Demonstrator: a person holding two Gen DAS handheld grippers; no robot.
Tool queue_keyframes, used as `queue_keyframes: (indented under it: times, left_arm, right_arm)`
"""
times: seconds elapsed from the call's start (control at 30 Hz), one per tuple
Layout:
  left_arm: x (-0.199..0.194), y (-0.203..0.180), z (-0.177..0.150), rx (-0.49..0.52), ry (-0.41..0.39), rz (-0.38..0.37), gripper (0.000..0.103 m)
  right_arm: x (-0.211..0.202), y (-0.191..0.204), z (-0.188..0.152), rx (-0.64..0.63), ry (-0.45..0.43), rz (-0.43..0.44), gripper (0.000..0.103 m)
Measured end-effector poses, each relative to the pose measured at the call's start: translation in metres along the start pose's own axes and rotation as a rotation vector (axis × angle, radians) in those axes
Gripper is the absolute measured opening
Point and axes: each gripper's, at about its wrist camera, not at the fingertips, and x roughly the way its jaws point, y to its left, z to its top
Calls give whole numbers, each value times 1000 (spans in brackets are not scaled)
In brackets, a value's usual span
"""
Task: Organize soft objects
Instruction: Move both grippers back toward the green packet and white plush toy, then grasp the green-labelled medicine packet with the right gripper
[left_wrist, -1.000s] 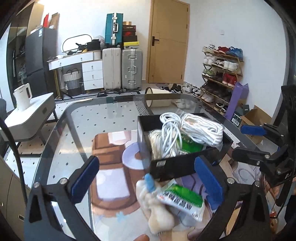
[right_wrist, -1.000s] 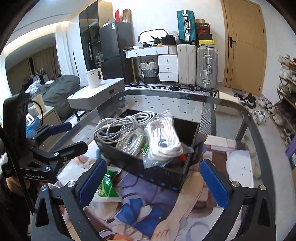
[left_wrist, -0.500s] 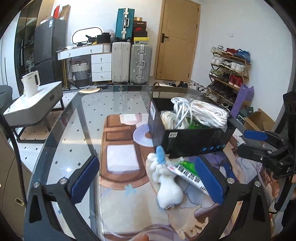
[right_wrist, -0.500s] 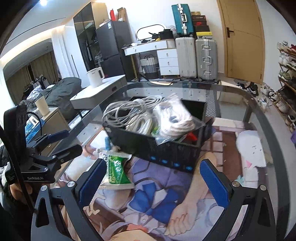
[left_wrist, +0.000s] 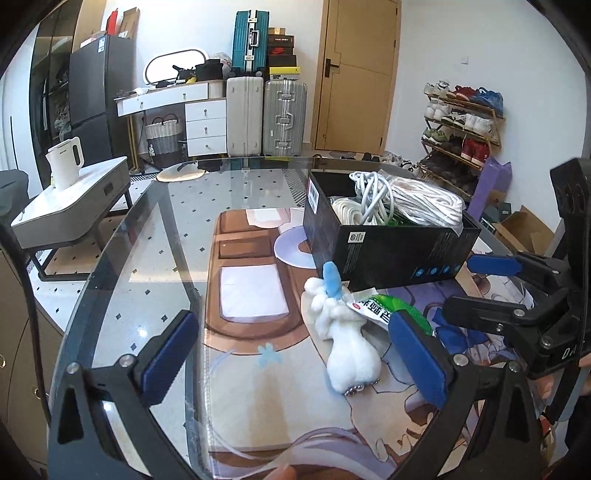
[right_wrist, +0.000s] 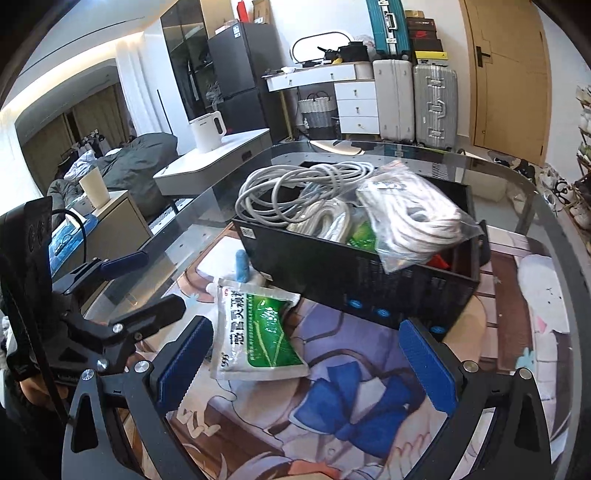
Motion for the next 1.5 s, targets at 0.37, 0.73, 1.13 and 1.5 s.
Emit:
queue_keyframes:
  times: [0.37, 0.73, 1.13, 1.5]
  left_arm:
    - [0, 10, -10, -14, 21, 11, 103]
    - [5, 20, -15, -40, 39, 16, 103]
    - [7, 22, -15, -56, 56, 4, 103]
    - [9, 23, -14, -59, 64, 3, 103]
  right_arm:
    - [22, 14, 3, -25, 49, 22, 102]
    - [51, 19, 3, -44, 114, 0, 102]
    - [68, 18, 4, -51, 148, 49, 86]
    - [64, 27, 0, -91, 141, 86, 58]
